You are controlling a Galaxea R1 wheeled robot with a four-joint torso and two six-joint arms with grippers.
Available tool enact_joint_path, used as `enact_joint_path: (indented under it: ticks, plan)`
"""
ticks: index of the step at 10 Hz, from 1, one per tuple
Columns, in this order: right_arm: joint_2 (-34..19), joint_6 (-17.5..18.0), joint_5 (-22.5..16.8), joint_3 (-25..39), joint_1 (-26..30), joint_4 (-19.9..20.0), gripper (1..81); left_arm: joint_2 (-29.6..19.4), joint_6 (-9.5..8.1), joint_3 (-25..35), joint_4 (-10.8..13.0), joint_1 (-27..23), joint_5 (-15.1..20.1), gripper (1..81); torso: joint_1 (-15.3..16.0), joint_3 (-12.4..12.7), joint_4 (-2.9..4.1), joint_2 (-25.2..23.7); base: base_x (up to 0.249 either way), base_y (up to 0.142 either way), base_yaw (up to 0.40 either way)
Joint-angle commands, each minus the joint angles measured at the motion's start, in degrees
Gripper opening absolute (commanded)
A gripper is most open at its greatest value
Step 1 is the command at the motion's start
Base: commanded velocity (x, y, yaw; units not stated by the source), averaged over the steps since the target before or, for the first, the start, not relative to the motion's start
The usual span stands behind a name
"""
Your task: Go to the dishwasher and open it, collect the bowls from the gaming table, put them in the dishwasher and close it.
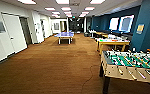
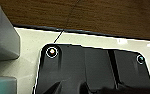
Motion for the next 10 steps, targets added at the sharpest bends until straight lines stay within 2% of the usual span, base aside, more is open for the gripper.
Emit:
enact_joint_path:
  ticks: [1,10]
  plan:
    - [0.2,0.0,-3.0,-0.1,2.7,-0.3,81.1,-0.2,0.29,-0.1,-0.4,-3.1,2.5,81.1,0.0,0.0,0.0,0.0,0.113,0.0,0.0]
    - [0.1,0.0,-3.0,-0.1,2.8,-0.3,81.1,-0.1,0.29,0.0,-0.4,-3.0,2.5,81.1,0.0,0.0,0.0,0.0,0.121,0.0,0.0]
